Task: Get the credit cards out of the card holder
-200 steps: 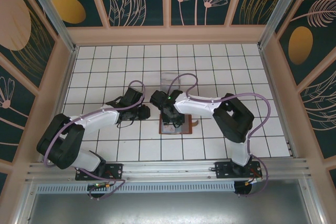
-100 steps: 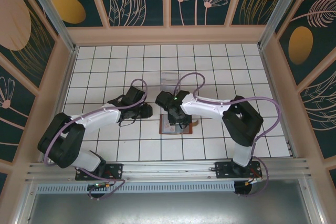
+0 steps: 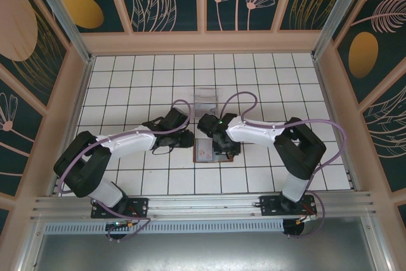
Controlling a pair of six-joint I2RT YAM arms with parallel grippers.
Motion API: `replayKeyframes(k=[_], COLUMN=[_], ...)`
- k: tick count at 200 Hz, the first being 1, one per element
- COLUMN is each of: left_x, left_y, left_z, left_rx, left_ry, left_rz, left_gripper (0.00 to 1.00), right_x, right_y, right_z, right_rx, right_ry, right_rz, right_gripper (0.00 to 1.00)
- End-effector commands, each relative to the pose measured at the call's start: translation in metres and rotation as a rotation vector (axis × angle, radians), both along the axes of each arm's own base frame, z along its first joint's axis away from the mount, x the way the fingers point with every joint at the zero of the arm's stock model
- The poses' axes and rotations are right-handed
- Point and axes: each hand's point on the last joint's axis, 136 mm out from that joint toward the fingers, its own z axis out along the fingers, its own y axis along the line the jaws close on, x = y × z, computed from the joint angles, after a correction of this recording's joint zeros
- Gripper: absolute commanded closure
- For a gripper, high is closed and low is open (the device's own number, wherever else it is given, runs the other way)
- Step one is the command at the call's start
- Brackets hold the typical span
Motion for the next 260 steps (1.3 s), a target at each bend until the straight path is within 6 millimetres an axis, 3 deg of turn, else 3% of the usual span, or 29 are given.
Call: replayKeyframes(k=[1,22,51,100,172,260], left_x=[0.001,-0.003,-0.009,-0.016,-0.023,-0.031], left_y=[-0.007,-0.012,-0.024,-0.033,-0.025,-0.016], left_z=[0.006,0.007,0.006,-0.003,-0.023,-0.036], left_rx=[-0.018,-0.032,-0.059,-0.038,0.023,0.055], left_ry=[0.004,0.008,0.029,0.047,0.084,0.112], left_rz=[0.001,-0.010,-0.033,-0.053,-0.051,-0.043], left_gripper=[0.70,0.70,0.70,0.70,0.71,0.73], right_x=[0.007,0.010,0.014,0.015,0.016,0.012], right_y=[-0.014,-0.007,0.021,0.066,0.078,0.075], right_z=[0.018,0.028,0.040,0.042,0.022,-0.006], right_rx=[-0.026,0.022,0.191,0.479,0.572,0.522], right_ry=[-0.066,-0.086,-0.103,-0.059,0.004,0.059], right_rz=[-0.046,-0.049,-0.029,0.001,0.000,0.003], right_gripper=[0.62,0.64,0.69,0.84,0.85,0.74])
